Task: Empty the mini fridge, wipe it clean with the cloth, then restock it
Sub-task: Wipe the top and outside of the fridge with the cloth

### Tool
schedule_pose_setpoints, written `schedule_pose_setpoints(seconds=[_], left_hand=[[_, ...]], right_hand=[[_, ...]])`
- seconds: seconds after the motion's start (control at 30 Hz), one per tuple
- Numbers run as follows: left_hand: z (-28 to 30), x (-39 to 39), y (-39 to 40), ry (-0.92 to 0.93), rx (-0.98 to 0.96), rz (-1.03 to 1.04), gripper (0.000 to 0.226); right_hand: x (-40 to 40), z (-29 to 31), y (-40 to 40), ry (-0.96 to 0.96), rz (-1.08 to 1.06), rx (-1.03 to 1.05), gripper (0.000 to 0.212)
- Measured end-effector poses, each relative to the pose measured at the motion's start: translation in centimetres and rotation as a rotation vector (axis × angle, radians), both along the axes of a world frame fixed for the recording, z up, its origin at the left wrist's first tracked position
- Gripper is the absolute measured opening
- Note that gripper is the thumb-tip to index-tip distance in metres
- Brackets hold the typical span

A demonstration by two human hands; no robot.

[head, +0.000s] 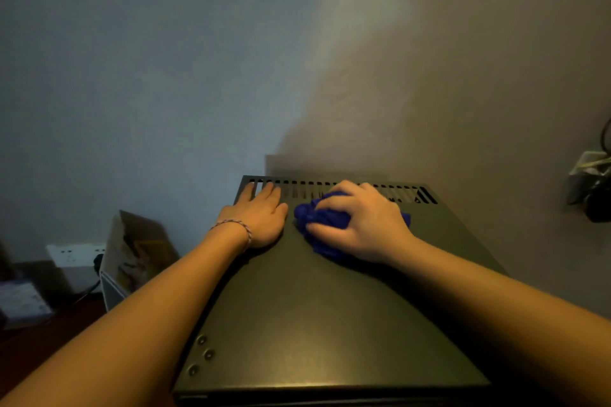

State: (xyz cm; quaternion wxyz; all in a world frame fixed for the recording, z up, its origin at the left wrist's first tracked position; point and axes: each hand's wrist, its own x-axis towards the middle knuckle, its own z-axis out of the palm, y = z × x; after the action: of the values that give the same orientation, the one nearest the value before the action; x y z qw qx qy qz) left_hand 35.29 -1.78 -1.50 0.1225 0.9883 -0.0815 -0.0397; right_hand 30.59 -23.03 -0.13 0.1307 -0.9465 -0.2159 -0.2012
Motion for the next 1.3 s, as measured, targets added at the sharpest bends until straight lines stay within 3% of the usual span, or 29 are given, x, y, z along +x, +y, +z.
schedule_pose_setpoints(seconds=[0.27,0.5,0.73,1.07,1.3], left_hand=[[-0.1,0.0,0.0,-0.028,0.011,0.022,0.059],[-0.4,0.7,0.2,-0.026,0.007,0.02,0.059],[-0.4,0.9,0.3,-0.033,0.007,0.019,0.059],[0.1,-0.3,0.3,-0.02,0.008,-0.003,0.062],[0.5,-1.0,-0.2,-0.042,0.115,-0.009,0.067]], right_hand=[[12.4,0.9,1.8,0.079,-0.207,-0.037,0.049],[13.4,0.6,2.1,0.044,-0.236,-0.046,0.047],[7.0,0.5,0.9,0.005,-0.102,-0.038,0.043],[-8.1,0.6,-2.9,0.019,-0.013,-0.024,0.039],[-16.7,0.3,-5.3,-0.001,0.003,-0.054,0.038]])
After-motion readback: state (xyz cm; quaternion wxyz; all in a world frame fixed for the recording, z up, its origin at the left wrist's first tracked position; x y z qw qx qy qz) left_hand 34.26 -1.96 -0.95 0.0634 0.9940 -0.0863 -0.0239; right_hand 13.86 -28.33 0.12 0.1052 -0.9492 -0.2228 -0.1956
